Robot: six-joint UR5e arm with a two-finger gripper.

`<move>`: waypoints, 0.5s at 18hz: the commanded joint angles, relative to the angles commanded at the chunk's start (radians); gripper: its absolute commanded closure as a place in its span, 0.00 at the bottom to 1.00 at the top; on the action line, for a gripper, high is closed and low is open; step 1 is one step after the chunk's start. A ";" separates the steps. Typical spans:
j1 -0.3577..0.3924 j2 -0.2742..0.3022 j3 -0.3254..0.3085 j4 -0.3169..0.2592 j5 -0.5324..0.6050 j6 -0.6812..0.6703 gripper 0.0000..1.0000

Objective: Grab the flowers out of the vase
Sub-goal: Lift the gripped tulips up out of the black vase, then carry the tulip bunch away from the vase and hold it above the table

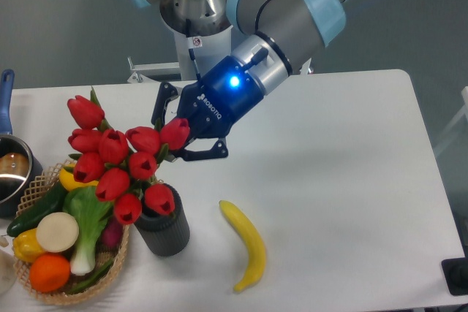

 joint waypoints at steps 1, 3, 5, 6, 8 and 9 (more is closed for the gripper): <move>0.014 0.000 0.006 0.000 0.002 0.001 1.00; 0.049 0.000 0.017 0.000 0.014 0.014 1.00; 0.087 -0.002 0.017 0.002 0.023 0.078 1.00; 0.110 -0.002 0.014 0.000 0.034 0.119 1.00; 0.158 -0.003 0.005 0.002 0.084 0.182 1.00; 0.182 -0.003 -0.001 0.002 0.116 0.214 1.00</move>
